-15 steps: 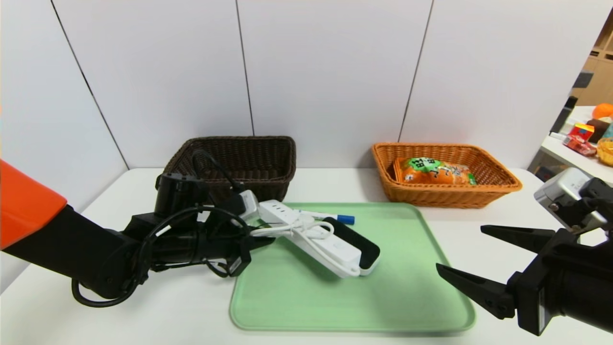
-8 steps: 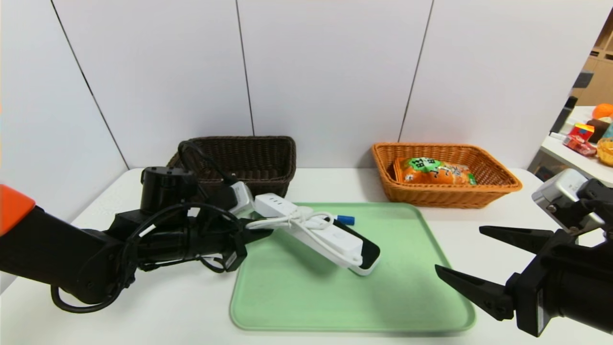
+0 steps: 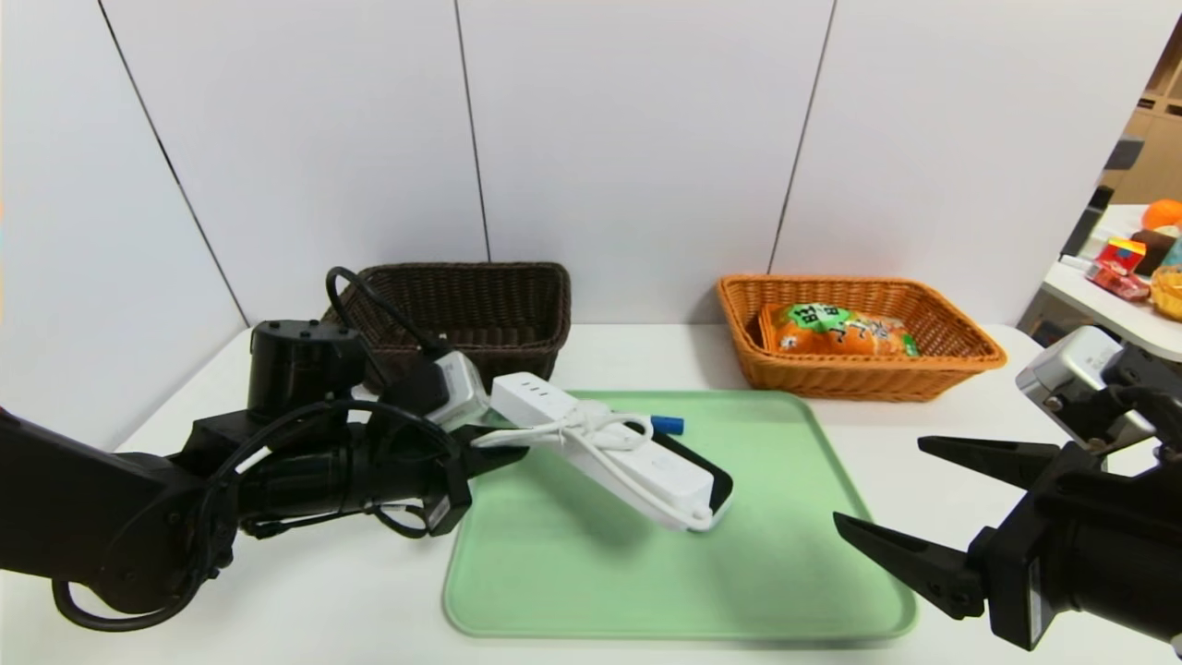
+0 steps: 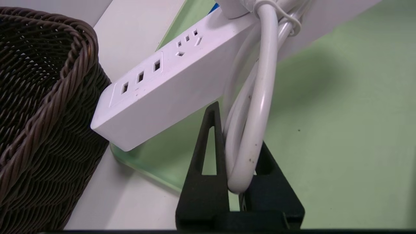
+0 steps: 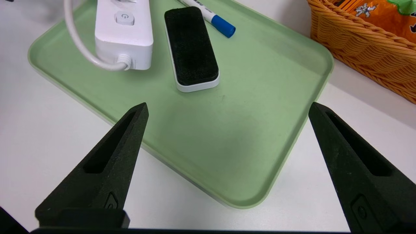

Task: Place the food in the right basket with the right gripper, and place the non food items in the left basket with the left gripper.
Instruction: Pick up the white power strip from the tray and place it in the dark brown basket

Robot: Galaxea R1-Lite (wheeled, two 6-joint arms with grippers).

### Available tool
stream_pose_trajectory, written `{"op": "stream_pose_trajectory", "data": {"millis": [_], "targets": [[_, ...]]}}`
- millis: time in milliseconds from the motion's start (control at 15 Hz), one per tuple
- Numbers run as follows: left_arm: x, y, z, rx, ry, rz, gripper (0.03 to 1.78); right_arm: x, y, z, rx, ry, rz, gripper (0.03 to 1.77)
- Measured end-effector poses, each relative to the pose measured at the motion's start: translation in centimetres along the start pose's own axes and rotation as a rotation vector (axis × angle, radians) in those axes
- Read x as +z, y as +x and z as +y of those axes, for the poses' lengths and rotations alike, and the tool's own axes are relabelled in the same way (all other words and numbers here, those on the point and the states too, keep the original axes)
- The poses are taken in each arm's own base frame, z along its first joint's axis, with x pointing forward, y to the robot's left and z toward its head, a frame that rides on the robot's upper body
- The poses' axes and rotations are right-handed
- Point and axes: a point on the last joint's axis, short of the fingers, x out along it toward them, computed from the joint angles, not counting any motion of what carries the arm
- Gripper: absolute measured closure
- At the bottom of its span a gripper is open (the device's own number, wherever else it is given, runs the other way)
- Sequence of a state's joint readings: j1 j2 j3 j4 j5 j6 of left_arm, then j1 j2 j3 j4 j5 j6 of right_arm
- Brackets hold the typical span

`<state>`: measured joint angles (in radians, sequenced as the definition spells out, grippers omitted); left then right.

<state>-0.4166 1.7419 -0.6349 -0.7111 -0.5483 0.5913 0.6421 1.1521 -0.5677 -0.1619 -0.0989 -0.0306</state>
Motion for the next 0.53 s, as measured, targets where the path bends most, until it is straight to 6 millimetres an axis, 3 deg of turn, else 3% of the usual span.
{"op": "stream_pose_trajectory", "data": {"millis": [533], "targets": [[1.1, -1.6, -1.7, 0.017, 0.019, -0.008, 1.66, -0.1, -0.1, 0.1, 0.002, -0.001, 0.0, 0.1]]}}
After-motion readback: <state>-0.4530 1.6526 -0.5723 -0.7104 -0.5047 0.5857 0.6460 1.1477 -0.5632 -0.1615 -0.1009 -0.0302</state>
